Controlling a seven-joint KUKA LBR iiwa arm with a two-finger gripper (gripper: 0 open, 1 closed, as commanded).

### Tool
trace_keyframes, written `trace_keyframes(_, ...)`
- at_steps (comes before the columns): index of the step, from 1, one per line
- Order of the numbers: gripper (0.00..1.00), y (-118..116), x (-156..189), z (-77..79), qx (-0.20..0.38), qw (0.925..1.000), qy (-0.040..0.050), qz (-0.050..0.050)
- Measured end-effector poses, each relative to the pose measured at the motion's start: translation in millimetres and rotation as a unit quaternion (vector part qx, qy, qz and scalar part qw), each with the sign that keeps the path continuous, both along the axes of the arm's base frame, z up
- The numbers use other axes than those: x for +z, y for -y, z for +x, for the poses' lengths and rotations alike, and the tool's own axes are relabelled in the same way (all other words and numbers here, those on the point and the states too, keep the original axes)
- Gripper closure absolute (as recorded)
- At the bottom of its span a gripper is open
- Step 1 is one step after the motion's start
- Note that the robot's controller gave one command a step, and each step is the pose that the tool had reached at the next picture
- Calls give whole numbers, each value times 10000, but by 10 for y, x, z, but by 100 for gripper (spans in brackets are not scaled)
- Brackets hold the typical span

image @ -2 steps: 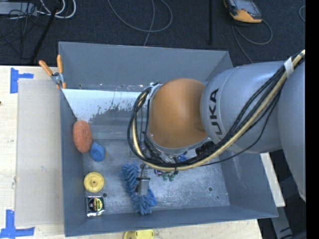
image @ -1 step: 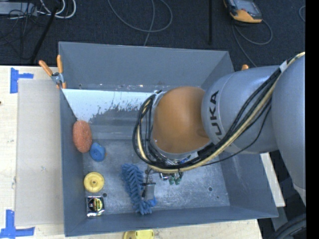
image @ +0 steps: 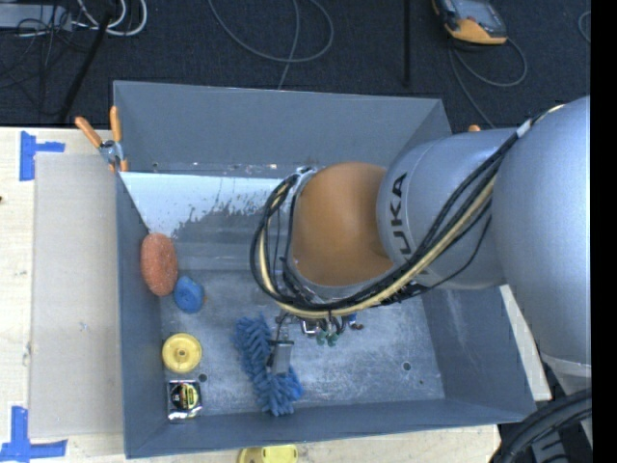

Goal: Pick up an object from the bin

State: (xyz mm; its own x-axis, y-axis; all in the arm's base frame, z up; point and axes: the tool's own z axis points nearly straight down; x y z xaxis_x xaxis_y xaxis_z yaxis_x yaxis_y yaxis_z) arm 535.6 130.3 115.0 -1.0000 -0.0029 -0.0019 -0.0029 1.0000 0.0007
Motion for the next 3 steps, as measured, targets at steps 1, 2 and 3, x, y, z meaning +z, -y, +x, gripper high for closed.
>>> trace_keyframes(1,100,-133,-182,25,124,9999,-9,3)
trace_keyframes(2,100,-133,-182,25,118,9999,-10,3)
trace_keyframes(3,100,-52,1327,90,297,9996,8,-1)
